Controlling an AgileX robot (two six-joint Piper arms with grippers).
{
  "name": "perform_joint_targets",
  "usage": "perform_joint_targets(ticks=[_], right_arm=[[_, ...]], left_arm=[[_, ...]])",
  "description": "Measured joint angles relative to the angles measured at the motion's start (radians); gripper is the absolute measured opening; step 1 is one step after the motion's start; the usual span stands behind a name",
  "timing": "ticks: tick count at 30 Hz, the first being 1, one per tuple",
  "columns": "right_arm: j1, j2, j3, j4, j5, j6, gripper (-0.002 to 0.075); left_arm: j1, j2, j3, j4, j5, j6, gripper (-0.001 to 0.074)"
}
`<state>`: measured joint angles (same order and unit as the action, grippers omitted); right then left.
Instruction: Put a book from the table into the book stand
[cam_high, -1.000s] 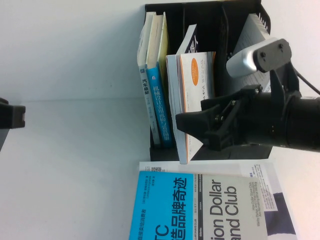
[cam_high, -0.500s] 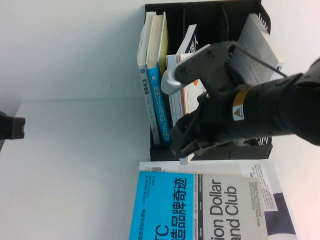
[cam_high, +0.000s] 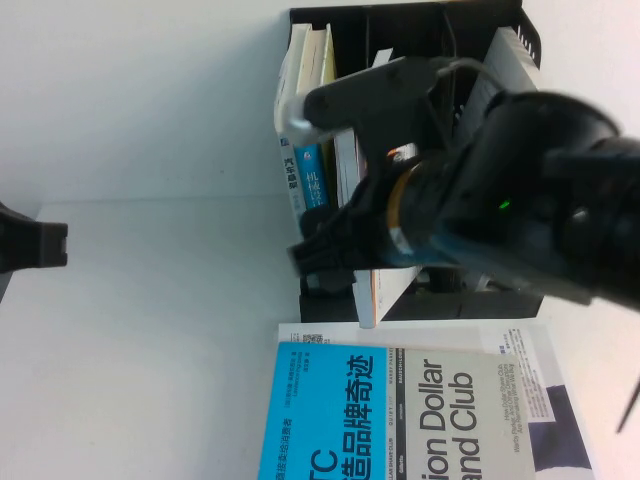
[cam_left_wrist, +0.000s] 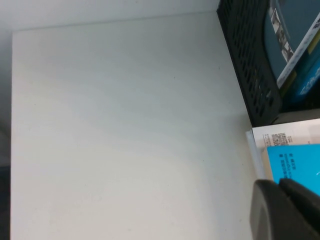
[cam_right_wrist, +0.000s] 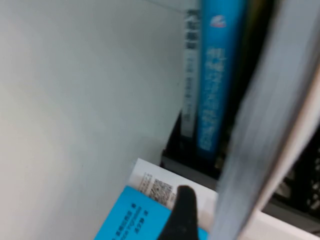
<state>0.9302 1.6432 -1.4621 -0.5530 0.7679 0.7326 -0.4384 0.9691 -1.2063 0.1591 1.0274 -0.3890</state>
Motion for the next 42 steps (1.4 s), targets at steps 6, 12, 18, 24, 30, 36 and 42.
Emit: perform_joint_targets(ticks=[6, 12, 18, 24, 30, 36, 42], right_arm=[[0.04, 0.147, 0.0, -0.292, 0.026, 0.246, 0.0627], [0.043, 0.207, 0.0, -0.448, 0.026, 0.464, 0.0627], [0.056, 0.246, 0.0, -0.498, -0.036, 0.56, 0.0627], [0.06, 0.28, -0.002, -0.527, 0.059, 0.572, 0.0627], [0.06, 0.289, -0.009, -0.528, 0.181, 0.521, 0.0545], [0.06, 0.29, -0.068, -0.462, 0.213, 0.385, 0.0162], [0.06, 0.303, -0.183, -0.383, 0.287, 0.217, 0.0121]], left_arm=[[0.0, 0.0, 0.0, -0.007, 0.015, 0.0, -0.0002], [0.0, 0.0, 0.0, -0.013, 0.02, 0.009, -0.0002], [0.0, 0.0, 0.007, -0.031, 0.018, 0.027, -0.0002], [0.0, 0.0, 0.007, -0.042, 0.015, 0.044, -0.0002], [0.0, 0.0, 0.007, -0.053, 0.014, 0.048, -0.0002], [0.0, 0.0, 0.007, -0.07, 0.013, 0.053, -0.0002], [0.0, 0.0, 0.007, -0.081, 0.011, 0.06, -0.0002]])
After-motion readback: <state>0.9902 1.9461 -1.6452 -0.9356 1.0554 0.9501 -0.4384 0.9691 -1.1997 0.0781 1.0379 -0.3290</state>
